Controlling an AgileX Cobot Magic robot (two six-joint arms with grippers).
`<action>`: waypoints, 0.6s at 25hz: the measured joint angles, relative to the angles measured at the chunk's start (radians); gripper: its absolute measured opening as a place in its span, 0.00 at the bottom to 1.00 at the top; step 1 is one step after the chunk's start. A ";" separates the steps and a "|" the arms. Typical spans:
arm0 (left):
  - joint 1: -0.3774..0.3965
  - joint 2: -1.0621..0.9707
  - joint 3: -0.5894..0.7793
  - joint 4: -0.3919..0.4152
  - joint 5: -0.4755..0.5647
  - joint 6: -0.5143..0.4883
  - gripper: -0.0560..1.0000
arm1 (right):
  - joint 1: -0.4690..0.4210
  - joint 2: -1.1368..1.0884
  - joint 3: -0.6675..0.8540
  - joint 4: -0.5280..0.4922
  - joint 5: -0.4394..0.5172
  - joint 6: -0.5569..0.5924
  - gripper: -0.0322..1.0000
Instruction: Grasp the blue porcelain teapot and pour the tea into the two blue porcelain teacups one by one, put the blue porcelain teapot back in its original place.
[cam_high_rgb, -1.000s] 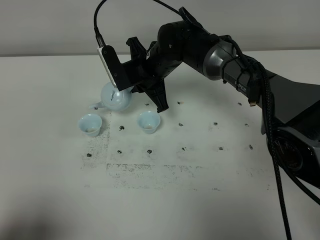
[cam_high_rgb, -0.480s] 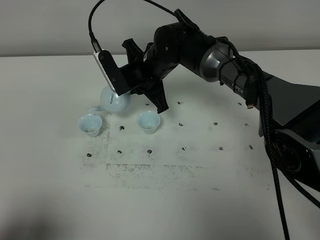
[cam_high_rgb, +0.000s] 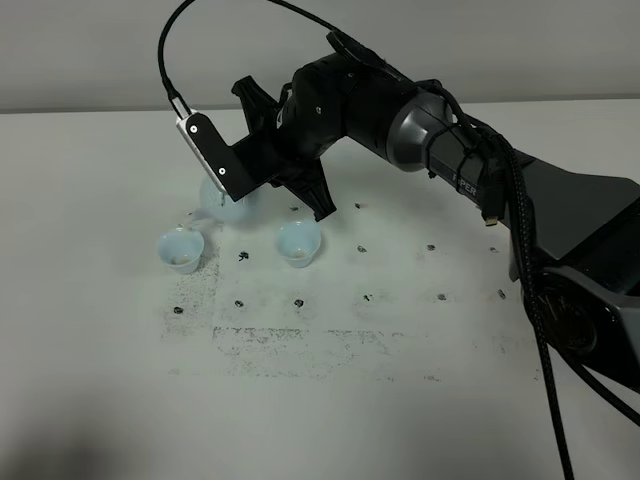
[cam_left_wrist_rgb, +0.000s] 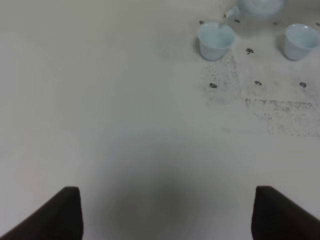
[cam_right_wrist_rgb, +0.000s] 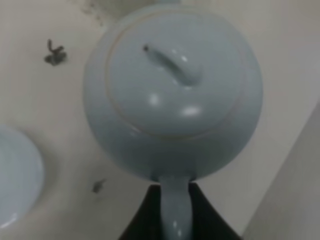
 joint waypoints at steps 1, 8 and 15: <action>0.000 0.000 0.000 0.000 0.000 0.000 0.68 | 0.000 0.000 0.000 -0.003 -0.009 -0.001 0.06; 0.000 0.000 0.000 0.000 0.000 0.000 0.68 | 0.002 0.000 0.000 -0.050 -0.012 -0.002 0.06; 0.000 0.000 0.000 0.000 0.000 0.000 0.68 | 0.002 0.000 0.000 -0.056 0.023 -0.002 0.06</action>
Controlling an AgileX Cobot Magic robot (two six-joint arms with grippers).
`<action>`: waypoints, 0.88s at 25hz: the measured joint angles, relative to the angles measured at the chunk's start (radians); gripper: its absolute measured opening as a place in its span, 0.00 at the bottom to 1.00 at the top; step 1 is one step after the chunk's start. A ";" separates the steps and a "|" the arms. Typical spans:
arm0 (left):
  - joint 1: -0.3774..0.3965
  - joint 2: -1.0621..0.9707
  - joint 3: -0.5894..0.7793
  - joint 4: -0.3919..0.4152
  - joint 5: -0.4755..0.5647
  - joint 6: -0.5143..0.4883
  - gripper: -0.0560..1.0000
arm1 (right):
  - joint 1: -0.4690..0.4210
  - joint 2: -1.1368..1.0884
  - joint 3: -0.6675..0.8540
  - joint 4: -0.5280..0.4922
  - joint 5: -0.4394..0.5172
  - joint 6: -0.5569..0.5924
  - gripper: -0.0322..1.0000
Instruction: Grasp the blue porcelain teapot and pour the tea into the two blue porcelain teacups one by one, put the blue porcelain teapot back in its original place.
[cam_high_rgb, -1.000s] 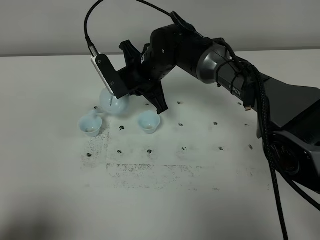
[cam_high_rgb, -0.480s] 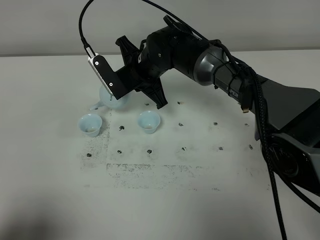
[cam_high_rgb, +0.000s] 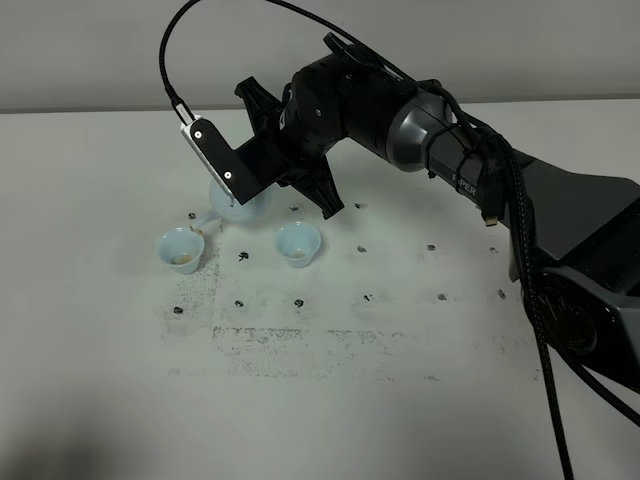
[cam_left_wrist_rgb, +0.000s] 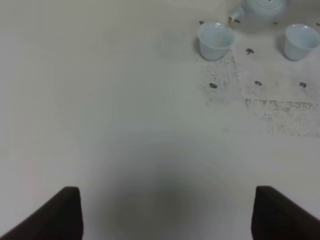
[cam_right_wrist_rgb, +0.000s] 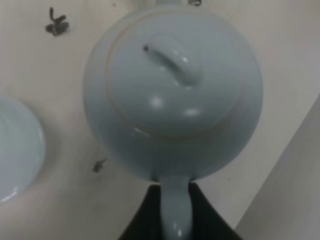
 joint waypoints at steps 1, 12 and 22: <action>0.000 0.000 0.000 0.000 0.000 0.000 0.68 | 0.000 0.000 0.000 -0.001 -0.001 0.000 0.06; 0.000 0.000 0.000 0.000 0.000 0.000 0.68 | 0.036 -0.003 0.000 -0.058 -0.001 0.036 0.06; 0.000 0.000 0.000 0.000 0.000 0.000 0.68 | 0.053 -0.013 0.000 -0.182 -0.009 0.125 0.06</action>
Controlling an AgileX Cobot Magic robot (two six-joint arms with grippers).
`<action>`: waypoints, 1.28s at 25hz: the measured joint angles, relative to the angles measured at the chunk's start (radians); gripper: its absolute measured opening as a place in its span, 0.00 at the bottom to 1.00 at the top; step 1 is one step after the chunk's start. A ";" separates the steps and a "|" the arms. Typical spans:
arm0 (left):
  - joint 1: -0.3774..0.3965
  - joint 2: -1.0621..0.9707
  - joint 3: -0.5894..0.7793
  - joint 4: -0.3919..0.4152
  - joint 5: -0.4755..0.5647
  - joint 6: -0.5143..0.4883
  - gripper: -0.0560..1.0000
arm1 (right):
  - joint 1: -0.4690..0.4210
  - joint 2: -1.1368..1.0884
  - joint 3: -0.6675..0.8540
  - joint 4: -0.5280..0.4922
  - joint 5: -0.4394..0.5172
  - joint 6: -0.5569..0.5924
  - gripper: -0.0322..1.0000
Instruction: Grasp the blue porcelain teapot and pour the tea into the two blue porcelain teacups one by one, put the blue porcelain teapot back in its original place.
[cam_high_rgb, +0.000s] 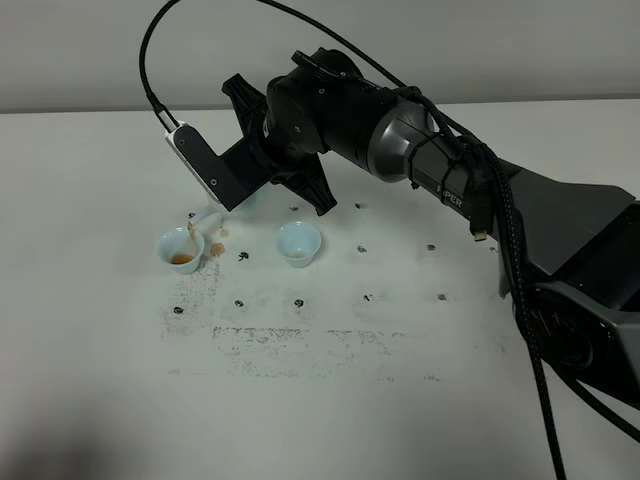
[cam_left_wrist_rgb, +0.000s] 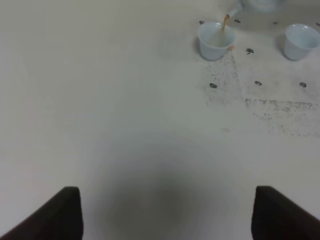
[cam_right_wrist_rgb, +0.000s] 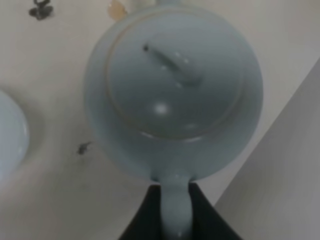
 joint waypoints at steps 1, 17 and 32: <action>0.000 0.000 0.000 0.000 0.000 0.000 0.68 | 0.002 0.000 0.000 -0.002 0.000 0.002 0.06; 0.000 0.000 0.000 0.000 0.000 0.000 0.68 | 0.015 0.000 0.000 -0.031 0.005 0.011 0.06; 0.000 0.000 0.000 0.000 0.000 0.000 0.68 | 0.025 -0.002 0.000 -0.050 0.007 0.036 0.06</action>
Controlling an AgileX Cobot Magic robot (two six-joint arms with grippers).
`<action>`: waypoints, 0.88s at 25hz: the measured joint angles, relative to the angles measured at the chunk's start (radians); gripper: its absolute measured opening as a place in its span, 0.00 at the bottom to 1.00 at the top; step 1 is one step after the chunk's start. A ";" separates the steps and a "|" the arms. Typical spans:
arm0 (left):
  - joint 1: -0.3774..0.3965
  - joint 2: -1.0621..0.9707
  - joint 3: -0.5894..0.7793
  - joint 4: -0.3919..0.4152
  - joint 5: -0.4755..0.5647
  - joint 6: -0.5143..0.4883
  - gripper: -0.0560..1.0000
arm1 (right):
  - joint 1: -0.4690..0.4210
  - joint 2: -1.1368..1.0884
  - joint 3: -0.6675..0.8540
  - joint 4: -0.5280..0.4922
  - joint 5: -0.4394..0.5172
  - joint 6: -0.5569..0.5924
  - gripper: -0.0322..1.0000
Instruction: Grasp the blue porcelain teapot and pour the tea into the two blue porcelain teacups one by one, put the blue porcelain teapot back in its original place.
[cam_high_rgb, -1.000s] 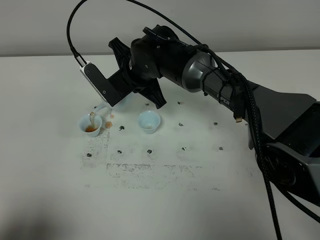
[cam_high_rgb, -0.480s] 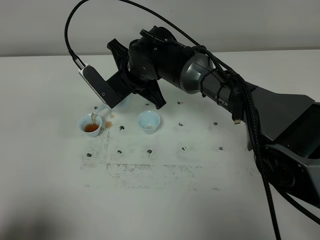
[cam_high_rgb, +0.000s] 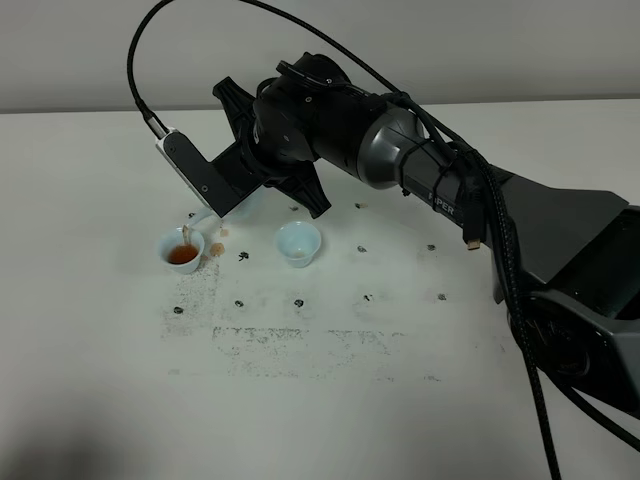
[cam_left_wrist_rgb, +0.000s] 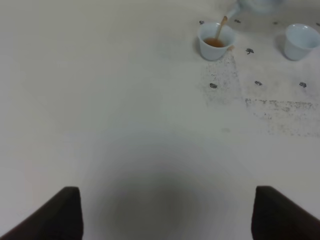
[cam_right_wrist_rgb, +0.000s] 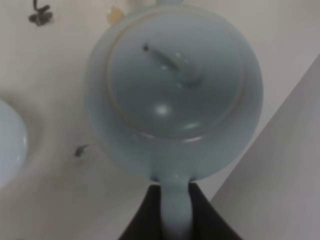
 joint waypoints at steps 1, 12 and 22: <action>0.000 0.000 0.000 0.000 0.000 0.000 0.68 | 0.000 -0.001 0.000 0.000 0.000 0.000 0.06; 0.000 0.000 0.000 0.000 0.000 0.000 0.68 | 0.002 -0.018 0.000 -0.003 0.004 0.001 0.06; 0.000 0.000 0.000 0.000 0.000 0.000 0.68 | 0.002 -0.018 0.000 -0.003 0.011 0.001 0.06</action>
